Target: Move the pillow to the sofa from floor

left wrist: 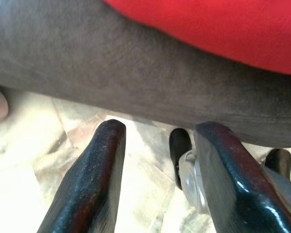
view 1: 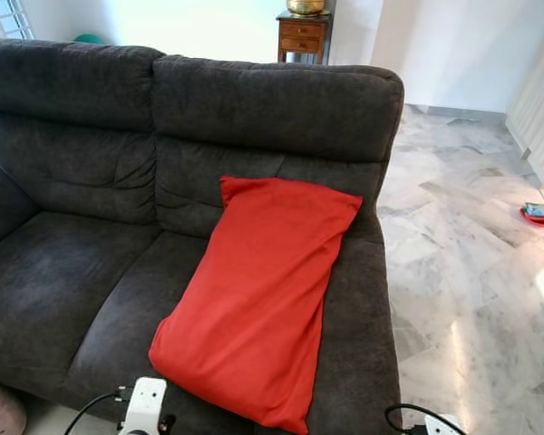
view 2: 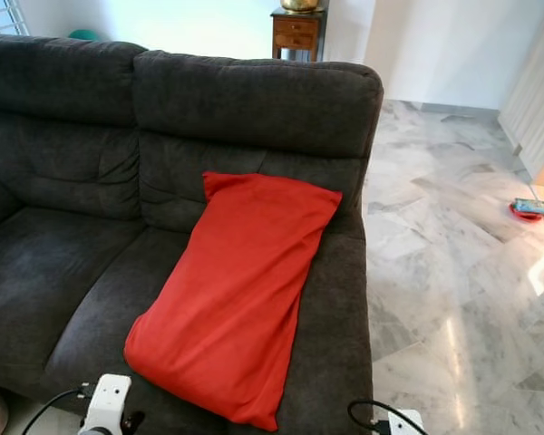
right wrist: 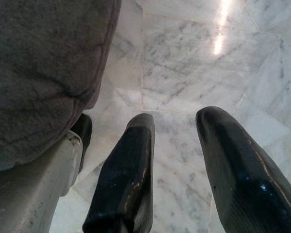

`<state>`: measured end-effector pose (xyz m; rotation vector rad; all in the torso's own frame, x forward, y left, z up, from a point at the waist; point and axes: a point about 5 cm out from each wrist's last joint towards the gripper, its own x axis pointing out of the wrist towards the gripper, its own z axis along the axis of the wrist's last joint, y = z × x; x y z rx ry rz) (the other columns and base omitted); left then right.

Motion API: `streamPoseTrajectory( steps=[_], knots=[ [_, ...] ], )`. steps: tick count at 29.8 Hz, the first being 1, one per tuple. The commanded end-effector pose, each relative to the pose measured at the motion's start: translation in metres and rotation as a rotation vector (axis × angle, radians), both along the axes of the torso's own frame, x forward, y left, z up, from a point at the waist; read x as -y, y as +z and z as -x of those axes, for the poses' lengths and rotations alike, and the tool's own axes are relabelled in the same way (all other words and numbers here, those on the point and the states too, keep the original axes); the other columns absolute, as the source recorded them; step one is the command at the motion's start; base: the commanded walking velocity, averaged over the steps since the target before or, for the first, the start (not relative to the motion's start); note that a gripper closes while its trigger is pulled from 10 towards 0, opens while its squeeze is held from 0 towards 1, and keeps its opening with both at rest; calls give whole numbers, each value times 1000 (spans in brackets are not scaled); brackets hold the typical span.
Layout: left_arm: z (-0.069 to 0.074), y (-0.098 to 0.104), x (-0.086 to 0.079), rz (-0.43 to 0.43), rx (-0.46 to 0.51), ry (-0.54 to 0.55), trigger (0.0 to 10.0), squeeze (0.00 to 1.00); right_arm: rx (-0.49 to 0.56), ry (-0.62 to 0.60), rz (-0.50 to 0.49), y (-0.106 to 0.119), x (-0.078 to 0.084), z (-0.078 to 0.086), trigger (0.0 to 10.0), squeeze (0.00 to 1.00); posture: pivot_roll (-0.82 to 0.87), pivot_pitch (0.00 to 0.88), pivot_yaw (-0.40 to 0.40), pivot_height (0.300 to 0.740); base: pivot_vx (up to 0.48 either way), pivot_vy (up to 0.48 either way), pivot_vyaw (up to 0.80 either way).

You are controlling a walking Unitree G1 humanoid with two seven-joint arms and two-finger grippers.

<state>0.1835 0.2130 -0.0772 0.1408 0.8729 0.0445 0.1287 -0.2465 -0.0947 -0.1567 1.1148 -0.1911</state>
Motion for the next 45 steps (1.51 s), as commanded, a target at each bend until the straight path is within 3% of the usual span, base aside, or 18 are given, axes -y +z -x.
streamPoseTrajectory(
  steps=[1, 3, 10, 17, 27, 45],
  knots=[
    [4, -2, -1, 7, -17, 14, 10000, 0, -1, -5, -8, -1, -2, 1, 10000, 0, 81, 0, -40, 740, 0, 0, 0],
    [14, -7, -1, 10, -48, 14, 10000, 0, -2, -8, -8, -2, -2, 3, 10000, 0, 78, 0, -32, 740, 0, 0, 0],
    [23, -9, -4, 1, -62, 7, 10000, 0, -23, 3, -17, -4, -6, 7, 10000, 0, 88, 0, -35, 740, 0, 0, 0],
    [27, -11, -4, 3, -72, -3, 10000, 0, -18, 0, -43, -7, -22, 6, 10000, 0, 85, 0, -28, 740, 0, 0, 0],
    [27, -12, 0, 16, -81, -1, 10000, 0, -7, 2, -58, -8, -33, 1, 10000, 0, 72, 0, -28, 740, 0, 0, 0],
    [27, -13, 5, 30, -83, 4, 10000, 0, -13, 0, -55, -7, -27, 2, 10000, 0, 73, 0, -35, 740, 0, 0, 0]
  ],
)
